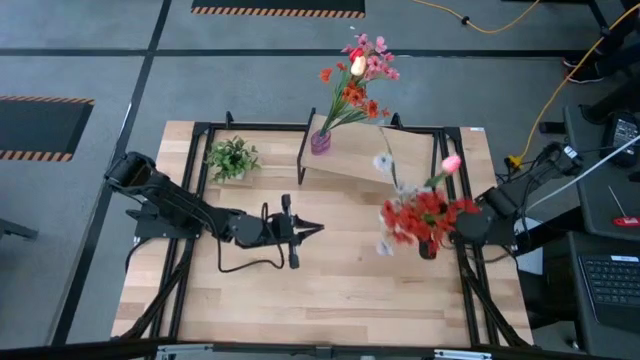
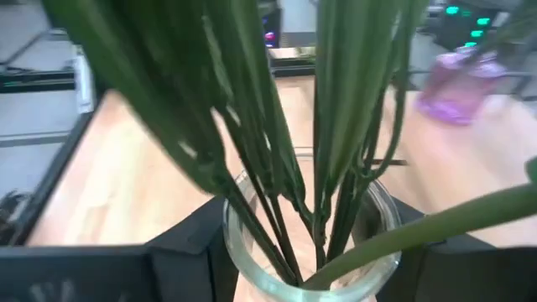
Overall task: Pick and place flowers into a vace then onto a shelf
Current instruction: Put the transparent vase with the flowers on the shelf
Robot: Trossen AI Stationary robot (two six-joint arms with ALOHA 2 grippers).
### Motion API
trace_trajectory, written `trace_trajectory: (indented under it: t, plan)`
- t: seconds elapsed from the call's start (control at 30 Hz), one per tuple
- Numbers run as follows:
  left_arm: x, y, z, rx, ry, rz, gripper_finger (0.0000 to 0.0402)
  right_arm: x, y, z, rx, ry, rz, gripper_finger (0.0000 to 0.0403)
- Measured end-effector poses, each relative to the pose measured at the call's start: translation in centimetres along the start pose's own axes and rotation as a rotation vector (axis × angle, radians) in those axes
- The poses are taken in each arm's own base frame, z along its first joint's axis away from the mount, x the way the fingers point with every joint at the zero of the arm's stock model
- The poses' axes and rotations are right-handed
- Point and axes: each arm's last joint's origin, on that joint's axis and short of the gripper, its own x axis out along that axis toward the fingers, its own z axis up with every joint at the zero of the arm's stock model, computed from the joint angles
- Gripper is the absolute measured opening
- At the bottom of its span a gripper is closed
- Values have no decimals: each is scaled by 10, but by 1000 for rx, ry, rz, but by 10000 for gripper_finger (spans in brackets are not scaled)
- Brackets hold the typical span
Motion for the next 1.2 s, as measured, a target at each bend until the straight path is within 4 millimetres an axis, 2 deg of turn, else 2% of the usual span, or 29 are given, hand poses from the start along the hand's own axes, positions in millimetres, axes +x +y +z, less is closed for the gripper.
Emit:
trace_trajectory:
  t: [0.1,0.2,0.3,0.4,0.6,0.83,1.2]
  plan:
    - [6,13,-4,29,48,42,10,0,-11,12,-14,12,-65,186]
    - [11,36,-5,29,110,79,10,-1,-22,25,-15,13,-124,186]
    - [14,60,0,-1,121,28,8,-6,-34,39,-5,28,-187,186]
    - [17,81,6,-4,101,-39,3,-7,-45,46,-7,40,-246,186]
    - [19,115,10,6,94,11,5,-6,-68,56,40,67,-323,186]
    - [21,131,8,36,108,59,5,-7,-98,63,102,86,-445,186]
    - [21,131,3,84,163,54,6,10,-126,60,155,153,-549,186]
